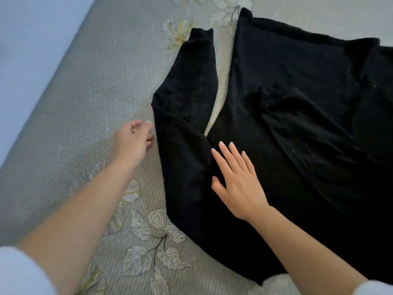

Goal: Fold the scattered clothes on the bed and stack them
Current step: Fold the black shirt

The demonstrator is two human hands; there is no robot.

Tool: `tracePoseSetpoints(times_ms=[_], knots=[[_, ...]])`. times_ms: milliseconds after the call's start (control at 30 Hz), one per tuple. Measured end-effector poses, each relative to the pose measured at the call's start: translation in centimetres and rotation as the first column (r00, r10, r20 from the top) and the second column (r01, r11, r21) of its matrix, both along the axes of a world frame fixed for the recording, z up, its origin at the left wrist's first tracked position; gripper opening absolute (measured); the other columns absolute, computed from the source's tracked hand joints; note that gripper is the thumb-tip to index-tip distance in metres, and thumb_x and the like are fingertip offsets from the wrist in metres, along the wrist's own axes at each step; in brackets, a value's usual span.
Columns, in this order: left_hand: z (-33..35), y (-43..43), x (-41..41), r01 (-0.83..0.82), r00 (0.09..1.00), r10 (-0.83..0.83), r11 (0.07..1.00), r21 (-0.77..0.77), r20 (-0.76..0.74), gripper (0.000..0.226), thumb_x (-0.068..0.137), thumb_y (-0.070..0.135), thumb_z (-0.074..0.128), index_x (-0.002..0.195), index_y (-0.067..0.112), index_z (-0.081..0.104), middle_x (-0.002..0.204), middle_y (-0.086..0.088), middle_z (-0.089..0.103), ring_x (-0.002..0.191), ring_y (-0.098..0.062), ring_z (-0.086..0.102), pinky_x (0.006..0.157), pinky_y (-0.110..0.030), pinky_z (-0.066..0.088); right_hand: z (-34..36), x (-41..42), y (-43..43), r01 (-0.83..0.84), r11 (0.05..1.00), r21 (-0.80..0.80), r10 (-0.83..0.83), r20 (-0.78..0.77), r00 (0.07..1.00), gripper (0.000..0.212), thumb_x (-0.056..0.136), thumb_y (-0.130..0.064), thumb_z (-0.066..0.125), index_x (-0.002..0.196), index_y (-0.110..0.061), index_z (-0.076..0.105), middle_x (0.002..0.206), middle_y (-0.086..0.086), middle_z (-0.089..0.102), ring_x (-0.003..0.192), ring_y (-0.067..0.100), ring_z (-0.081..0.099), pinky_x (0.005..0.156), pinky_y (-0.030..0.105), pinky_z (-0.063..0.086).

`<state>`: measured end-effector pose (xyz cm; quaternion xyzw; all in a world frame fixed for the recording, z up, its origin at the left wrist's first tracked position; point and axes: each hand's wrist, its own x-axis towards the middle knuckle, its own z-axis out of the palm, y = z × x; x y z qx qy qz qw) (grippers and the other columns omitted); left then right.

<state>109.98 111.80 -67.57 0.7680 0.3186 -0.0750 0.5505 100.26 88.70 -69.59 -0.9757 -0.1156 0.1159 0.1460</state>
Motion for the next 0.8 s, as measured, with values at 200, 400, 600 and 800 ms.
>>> tracePoseSetpoints(times_ms=[200, 400, 600, 800], knots=[[2.2, -4.6, 0.9, 0.340, 0.902, -0.375, 0.922, 0.182, 0.214, 0.019, 0.088, 0.024, 0.062, 0.107, 0.025, 0.067, 0.086, 0.007, 0.058, 0.083, -0.004, 0.055, 0.073, -0.012, 0.041, -0.5, -0.1, -0.2, 0.005, 0.999, -0.035, -0.002, 0.073, 0.997, 0.059, 0.095, -0.041, 0.036, 0.147, -0.013, 0.035, 0.157, 0.003, 0.027, 0.148, 0.020, 0.014, 0.120, 0.037, 0.010], [1.5, -6.7, 2.7, 0.466, 0.873, -0.473, 0.881, 0.086, 0.119, 0.014, 0.091, 0.025, 0.057, 0.093, 0.025, 0.071, 0.108, 0.005, 0.061, 0.097, -0.007, 0.058, 0.086, -0.020, 0.044, -0.3, -0.1, -0.2, 0.012, 0.999, -0.047, -0.007, 0.094, 0.996, 0.058, 0.094, -0.042, 0.038, 0.145, -0.013, 0.036, 0.153, 0.003, 0.033, 0.147, 0.019, 0.013, 0.119, 0.037, 0.011], [1.2, -8.5, 4.1, 0.421, 0.902, -0.407, 0.903, 0.083, -0.145, 0.032, 0.079, 0.025, 0.072, 0.103, 0.011, 0.057, 0.092, 0.000, 0.064, 0.086, -0.017, 0.061, 0.071, -0.028, 0.050, -0.4, -0.1, -0.3, 0.020, 1.000, 0.013, -0.022, 0.115, 0.993, 0.057, 0.093, -0.039, 0.044, 0.142, -0.012, 0.039, 0.151, 0.003, 0.037, 0.146, 0.021, 0.020, 0.120, 0.037, 0.013], [4.1, -6.2, 4.2, 0.014, 0.997, -0.007, 0.995, -0.102, 0.074, 0.013, 0.084, 0.024, 0.060, 0.074, 0.016, 0.058, 0.069, 0.001, 0.060, 0.067, -0.015, 0.057, 0.057, -0.025, 0.043, -0.6, 0.0, -0.4, 0.029, 0.999, 0.027, -0.032, 0.103, 0.994, 0.055, 0.092, -0.037, 0.044, 0.140, -0.010, 0.045, 0.151, 0.004, 0.039, 0.147, 0.019, 0.019, 0.120, 0.038, 0.015]])
